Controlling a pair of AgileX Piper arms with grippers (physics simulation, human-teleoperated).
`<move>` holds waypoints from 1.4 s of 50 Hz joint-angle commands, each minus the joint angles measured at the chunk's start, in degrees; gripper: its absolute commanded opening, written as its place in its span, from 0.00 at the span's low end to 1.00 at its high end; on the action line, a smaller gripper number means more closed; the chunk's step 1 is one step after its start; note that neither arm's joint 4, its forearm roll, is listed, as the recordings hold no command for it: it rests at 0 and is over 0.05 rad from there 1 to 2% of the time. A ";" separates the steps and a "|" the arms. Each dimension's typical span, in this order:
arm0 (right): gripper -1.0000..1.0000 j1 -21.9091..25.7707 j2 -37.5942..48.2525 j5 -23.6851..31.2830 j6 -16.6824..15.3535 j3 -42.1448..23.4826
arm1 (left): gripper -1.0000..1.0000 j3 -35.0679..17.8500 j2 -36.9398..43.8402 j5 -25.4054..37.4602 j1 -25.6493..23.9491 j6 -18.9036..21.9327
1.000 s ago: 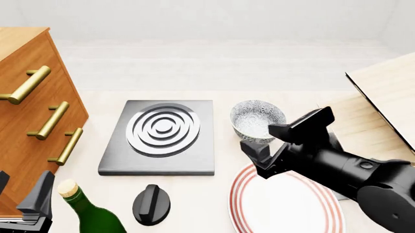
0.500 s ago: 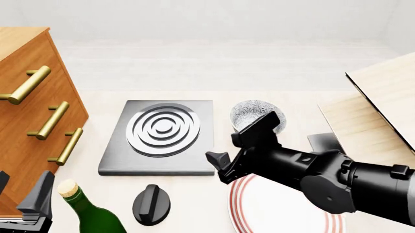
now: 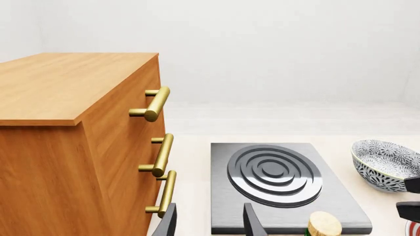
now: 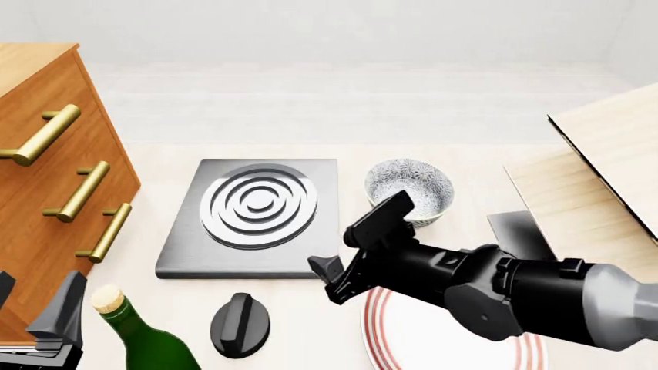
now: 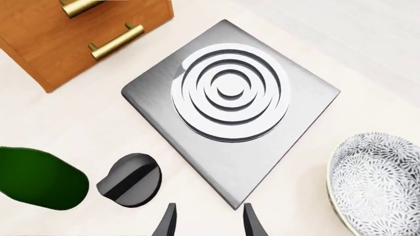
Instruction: Turn on the stove.
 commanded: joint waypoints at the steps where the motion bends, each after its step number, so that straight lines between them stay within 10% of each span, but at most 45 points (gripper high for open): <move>1: 1.00 1.29 4.94 -2.57 0.67 -0.07 | 1.00 0.00 0.01 0.00 0.01 0.01; 70: 1.00 6.82 26.71 -1.23 1.30 -15.39 | 1.00 0.00 -0.01 0.00 0.00 0.01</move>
